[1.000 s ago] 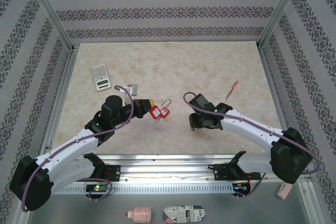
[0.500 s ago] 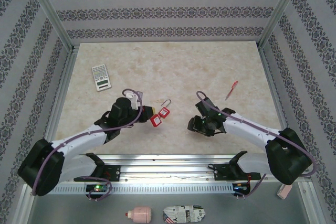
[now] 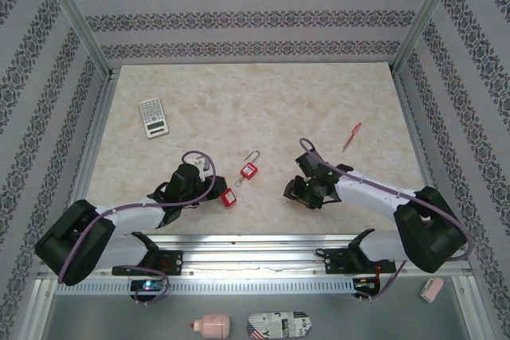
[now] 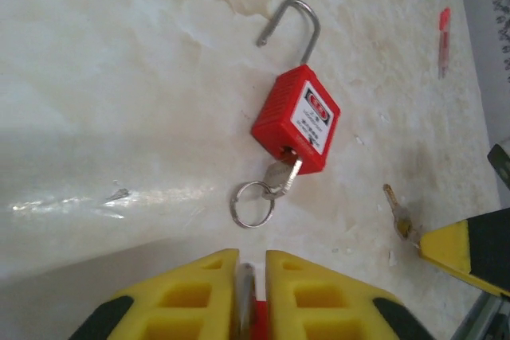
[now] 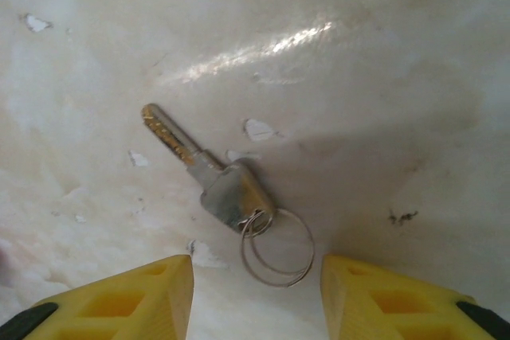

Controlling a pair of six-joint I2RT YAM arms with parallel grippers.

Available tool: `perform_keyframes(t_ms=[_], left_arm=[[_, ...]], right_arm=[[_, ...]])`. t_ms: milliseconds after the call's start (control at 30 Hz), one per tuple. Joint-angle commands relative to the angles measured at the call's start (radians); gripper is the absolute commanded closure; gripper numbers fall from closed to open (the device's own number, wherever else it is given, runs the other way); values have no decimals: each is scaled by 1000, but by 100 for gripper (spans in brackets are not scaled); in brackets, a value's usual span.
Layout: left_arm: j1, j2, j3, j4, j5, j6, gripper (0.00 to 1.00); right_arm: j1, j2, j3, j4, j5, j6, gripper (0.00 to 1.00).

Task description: Unlock with the key

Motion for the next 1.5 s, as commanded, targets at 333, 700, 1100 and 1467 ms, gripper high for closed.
perform_keyframes(t_ms=[333, 700, 1100, 1467], left_arm=[[20, -181, 85, -270, -81, 33, 27], [10, -351, 212, -407, 24, 12, 17], [-187, -96, 233, -94, 30, -86, 19], [-214, -165, 270, -222, -17, -6, 20]], right_arm=[[-30, 47, 18, -31, 83, -45, 71], [-47, 7, 103, -117, 143, -117, 100], [-48, -25, 167, -234, 150, -225, 77], [-11, 131, 220, -224, 137, -232, 63]])
